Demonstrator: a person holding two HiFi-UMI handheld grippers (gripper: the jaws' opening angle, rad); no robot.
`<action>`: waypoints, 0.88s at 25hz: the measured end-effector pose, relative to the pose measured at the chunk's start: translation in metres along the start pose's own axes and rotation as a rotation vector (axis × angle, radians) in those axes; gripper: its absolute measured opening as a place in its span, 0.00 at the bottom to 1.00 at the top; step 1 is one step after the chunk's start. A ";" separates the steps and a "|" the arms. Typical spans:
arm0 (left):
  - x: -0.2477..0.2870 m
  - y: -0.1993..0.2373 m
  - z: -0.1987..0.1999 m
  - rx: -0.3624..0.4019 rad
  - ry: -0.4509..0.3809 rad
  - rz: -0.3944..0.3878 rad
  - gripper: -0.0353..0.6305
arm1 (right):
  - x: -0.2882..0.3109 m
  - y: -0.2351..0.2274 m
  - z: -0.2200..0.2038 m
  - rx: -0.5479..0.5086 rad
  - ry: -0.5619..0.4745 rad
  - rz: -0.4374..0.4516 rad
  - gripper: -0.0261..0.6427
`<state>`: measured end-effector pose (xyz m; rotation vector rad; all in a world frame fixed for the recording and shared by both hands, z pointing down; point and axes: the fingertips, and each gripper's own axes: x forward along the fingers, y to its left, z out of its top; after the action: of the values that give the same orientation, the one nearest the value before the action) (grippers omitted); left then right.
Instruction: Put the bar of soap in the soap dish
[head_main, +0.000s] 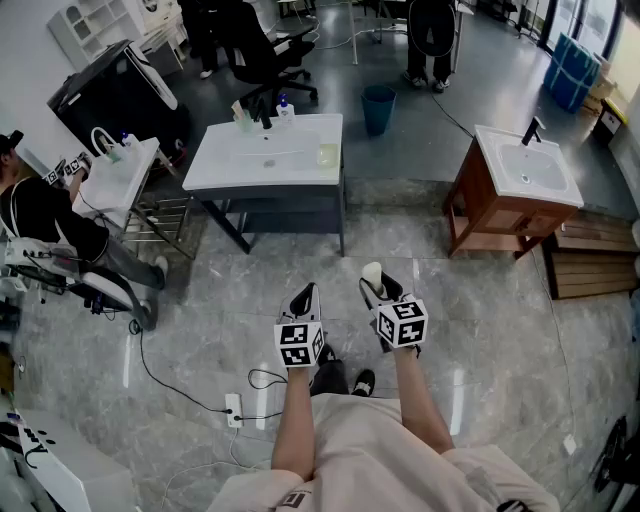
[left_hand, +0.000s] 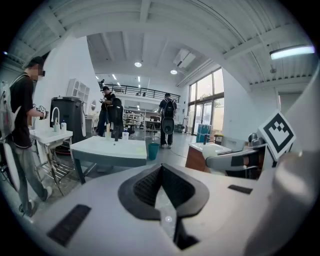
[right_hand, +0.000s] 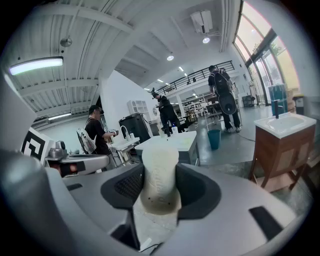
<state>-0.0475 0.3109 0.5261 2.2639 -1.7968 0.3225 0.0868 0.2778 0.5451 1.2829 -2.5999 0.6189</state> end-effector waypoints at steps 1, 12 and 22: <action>-0.002 0.000 0.000 0.000 0.001 0.002 0.06 | -0.002 0.001 -0.002 -0.002 0.004 0.003 0.33; -0.008 0.004 0.010 0.042 0.018 0.001 0.06 | -0.002 0.006 0.007 0.036 -0.028 0.039 0.33; 0.013 0.033 0.014 0.001 0.011 0.027 0.06 | 0.022 -0.011 0.017 0.062 -0.048 0.012 0.33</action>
<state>-0.0758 0.2868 0.5182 2.2354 -1.8235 0.3405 0.0823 0.2485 0.5409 1.3167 -2.6484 0.6837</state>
